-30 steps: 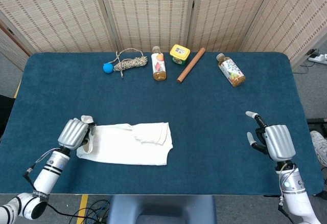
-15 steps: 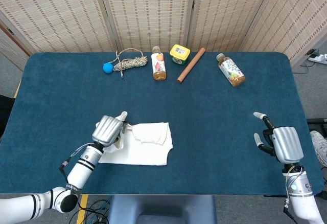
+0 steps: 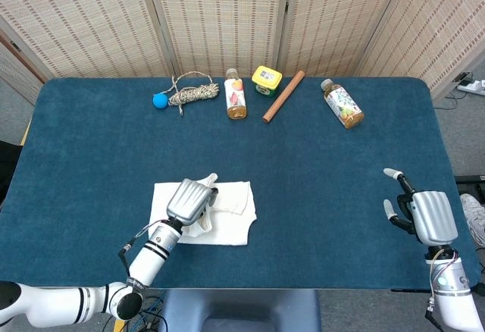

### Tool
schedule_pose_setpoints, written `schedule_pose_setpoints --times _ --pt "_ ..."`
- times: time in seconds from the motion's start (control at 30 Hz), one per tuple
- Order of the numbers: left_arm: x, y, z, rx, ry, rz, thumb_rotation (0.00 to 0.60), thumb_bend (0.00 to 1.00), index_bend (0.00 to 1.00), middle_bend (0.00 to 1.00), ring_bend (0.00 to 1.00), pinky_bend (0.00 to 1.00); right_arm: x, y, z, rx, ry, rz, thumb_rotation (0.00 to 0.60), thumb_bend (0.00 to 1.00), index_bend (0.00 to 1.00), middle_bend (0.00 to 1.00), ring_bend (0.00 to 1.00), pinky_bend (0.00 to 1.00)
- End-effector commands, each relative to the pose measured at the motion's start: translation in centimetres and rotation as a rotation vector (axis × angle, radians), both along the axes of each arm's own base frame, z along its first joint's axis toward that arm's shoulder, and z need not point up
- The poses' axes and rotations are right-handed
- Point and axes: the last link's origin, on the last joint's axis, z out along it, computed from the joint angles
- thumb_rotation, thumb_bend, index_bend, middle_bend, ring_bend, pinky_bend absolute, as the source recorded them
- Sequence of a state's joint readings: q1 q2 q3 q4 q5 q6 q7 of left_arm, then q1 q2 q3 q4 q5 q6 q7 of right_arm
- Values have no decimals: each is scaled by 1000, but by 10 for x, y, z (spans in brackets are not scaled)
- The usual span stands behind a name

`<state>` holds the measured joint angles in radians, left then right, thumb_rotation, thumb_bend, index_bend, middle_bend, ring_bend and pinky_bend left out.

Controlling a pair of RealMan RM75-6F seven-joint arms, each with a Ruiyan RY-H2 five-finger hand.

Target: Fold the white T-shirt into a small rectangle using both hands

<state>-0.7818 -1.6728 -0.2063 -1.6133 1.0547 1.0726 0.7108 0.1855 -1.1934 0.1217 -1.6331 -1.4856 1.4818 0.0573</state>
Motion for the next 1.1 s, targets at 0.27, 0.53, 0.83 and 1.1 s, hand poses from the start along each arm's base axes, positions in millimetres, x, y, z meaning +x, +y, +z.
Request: schedule_pose_setpoints --times 0.27,0.53,0.83,1.1 --pt "24 -9 -27 -23 25 -38 600 659 619 837 776 890 -2 2 1 1 3 -8 600 421 198 962 1000 1000" --pt "34 -6 -54 -1 80 -30 600 659 615 837 776 890 -4 2 2 1 3 -17 600 421 198 962 1000 1000" --pt "40 -3 -73 -17 107 11 600 659 606 835 776 891 -6 2 1 4 1 -22 600 421 199 962 1000 1000" --pt "50 -6 -81 -26 108 -1 600 659 603 835 776 893 -8 2 2 1 1 -27 600 421 199 962 1000 1000"
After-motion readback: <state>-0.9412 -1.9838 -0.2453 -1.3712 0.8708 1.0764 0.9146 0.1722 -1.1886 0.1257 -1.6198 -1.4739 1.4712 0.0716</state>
